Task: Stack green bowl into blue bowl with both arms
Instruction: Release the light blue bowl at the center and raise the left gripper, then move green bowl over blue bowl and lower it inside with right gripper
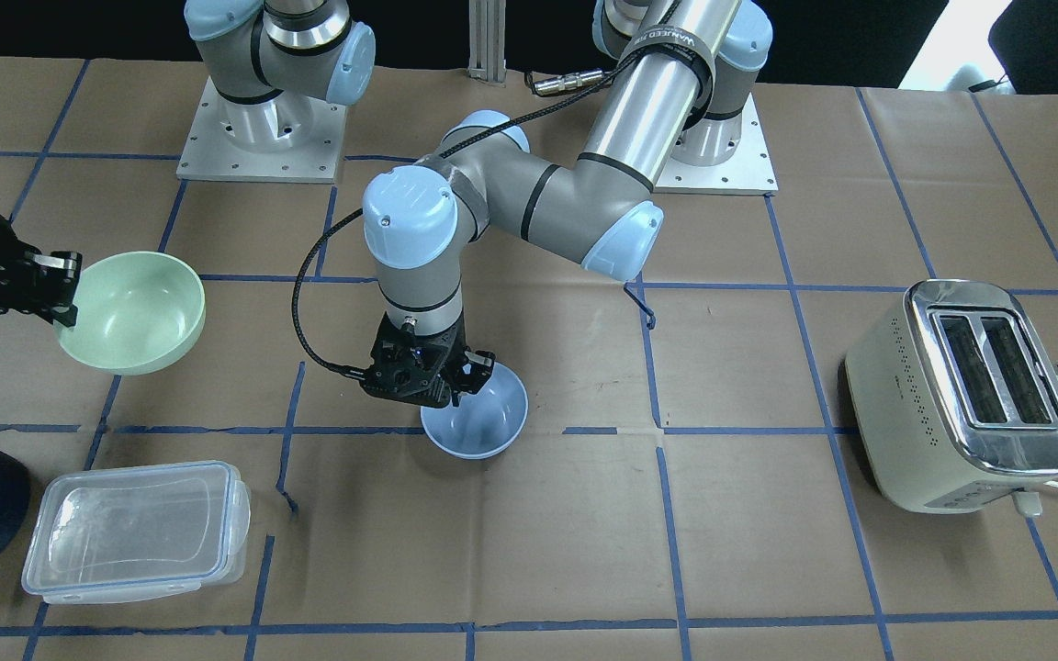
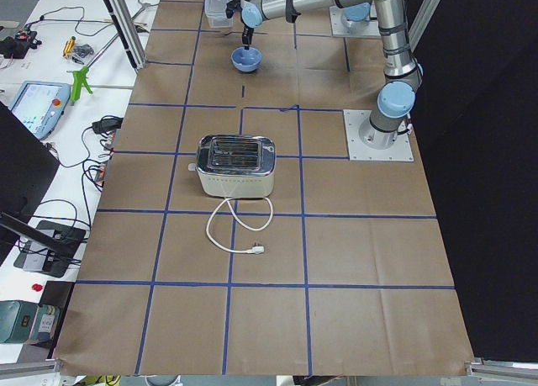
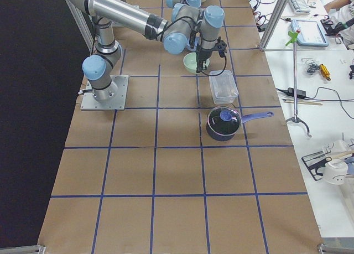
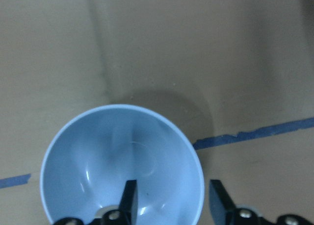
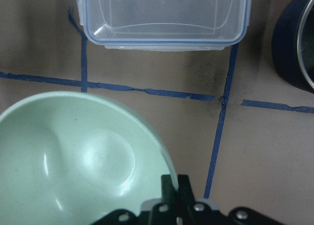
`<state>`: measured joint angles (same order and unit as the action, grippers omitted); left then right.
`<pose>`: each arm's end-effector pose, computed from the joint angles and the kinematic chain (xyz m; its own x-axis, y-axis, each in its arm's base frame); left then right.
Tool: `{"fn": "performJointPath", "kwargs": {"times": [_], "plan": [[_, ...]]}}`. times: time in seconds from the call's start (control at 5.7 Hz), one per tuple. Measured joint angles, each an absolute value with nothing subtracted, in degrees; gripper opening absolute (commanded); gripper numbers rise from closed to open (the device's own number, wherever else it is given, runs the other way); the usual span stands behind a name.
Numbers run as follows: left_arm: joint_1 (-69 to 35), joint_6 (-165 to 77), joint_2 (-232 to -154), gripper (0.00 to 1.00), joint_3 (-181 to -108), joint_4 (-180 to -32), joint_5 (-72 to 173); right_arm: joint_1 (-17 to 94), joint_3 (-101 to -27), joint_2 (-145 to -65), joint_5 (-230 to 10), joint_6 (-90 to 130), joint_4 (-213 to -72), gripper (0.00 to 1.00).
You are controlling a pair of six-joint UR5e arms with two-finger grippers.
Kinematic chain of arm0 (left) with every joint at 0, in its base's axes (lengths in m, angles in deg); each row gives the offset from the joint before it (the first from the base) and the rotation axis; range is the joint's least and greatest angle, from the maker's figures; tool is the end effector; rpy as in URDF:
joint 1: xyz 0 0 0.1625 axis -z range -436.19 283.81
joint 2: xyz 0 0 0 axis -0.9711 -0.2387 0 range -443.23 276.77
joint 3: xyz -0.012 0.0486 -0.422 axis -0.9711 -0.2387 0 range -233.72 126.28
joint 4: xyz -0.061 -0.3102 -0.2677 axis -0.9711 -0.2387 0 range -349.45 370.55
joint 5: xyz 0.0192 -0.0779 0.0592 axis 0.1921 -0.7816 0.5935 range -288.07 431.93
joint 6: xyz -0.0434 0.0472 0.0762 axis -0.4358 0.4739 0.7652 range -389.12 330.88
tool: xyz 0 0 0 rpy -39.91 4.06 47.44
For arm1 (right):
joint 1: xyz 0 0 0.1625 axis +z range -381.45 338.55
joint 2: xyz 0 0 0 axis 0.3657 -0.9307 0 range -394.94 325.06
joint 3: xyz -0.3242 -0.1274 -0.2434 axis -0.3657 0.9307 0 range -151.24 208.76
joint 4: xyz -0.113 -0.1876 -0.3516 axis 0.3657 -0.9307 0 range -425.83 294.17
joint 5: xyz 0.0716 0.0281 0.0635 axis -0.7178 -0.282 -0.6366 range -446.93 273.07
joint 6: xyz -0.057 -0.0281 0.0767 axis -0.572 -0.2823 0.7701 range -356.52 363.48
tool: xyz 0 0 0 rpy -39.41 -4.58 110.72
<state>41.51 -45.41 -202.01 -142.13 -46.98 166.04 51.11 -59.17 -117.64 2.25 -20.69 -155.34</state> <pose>-0.4194 -0.5274 0.2661 -0.9804 0.1922 -0.0426 0.1958 0.9746 -0.1083 -0.0315 -0.5497 0.4392 -0.9920 -0.1140 -0.0539 -0.1183 0.9893 0.0851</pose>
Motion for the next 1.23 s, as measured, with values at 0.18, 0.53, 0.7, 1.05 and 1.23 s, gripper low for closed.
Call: {"fn": "performJointPath", "kwargs": {"times": [0.18, 0.53, 0.7, 1.05, 1.23], "plan": [[39.19, -43.66, -198.38, 0.98, -141.61, -51.08, 166.14, 51.16, -58.2, -118.19, 1.47, -20.54, -154.02, 0.03], [30.64, -36.27, -186.7, 0.98, -141.11, -67.78, 164.79, 51.68, -58.05, -118.29, -0.57, -18.49, -153.71, 0.03], [25.87, -32.0, -181.57, 0.98, -140.97, -75.13, 163.34, 53.57, -58.07, -117.91, -1.86, -14.08, -154.07, 0.03], [18.86, -27.7, -176.08, 0.98, -141.37, -83.22, 162.82, 63.6, -58.08, -115.22, -3.59, 0.97, -158.66, 0.03], [17.41, -27.35, -175.56, 0.98, -141.87, -83.96, 161.76, 69.87, -58.11, -113.0, -4.49, 9.63, -162.69, 0.03]]}}
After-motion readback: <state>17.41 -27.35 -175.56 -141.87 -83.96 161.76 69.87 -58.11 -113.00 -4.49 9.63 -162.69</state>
